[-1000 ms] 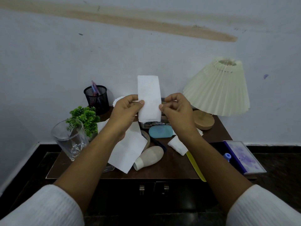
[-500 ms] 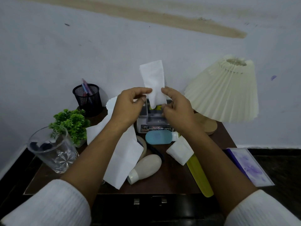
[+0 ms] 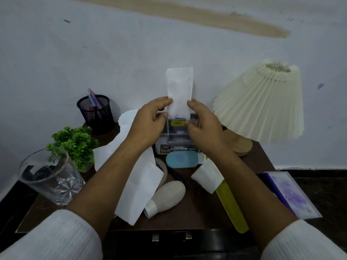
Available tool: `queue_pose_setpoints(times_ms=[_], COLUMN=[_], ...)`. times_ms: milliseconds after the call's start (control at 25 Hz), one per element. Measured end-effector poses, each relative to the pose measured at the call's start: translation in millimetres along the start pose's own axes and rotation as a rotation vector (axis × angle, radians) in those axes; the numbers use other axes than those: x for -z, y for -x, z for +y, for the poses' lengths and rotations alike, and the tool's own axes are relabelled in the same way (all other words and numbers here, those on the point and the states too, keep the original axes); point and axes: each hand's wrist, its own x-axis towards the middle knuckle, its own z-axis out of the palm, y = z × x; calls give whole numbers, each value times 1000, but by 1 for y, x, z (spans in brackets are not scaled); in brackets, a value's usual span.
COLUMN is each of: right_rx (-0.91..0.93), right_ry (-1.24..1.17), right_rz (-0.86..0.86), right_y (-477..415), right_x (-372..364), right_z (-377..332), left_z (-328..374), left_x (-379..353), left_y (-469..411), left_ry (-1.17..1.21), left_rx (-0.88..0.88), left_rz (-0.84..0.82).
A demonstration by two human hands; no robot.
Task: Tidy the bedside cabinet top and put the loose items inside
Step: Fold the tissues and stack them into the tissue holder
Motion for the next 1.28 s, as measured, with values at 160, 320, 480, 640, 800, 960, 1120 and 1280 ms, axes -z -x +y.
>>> queue_pose_setpoints(times_ms=[160,320,480,640,800,960,1120,1280], right_rx=[-41,-1,18,-10,-34,-15,-60,-54], right_ry=[138,161,248,364,419,415,443,390], right_rz=[-42,-33,-70,-131,-108,-70,-81,-56], right_y=[-1,0,1,-2,-3,-2,-3,-4], right_x=[2,5,5,4,5,5,3,3], right_z=[-4,-10,-11,-11,-13,-16,-15,-12], left_z=[-1,-1,3,3,-1,-1,-2,-6], left_x=[1,3,2,3,3,4,4,7], left_y=[3,3,5,4,6,4,5,3], left_ry=[-63,-76,-68,-91,-130,-152,-134,-198], left_rx=[18,15,-8,18,45,48,53,0], left_rz=[-33,-5,7,-1,-61,-91,-93,-151])
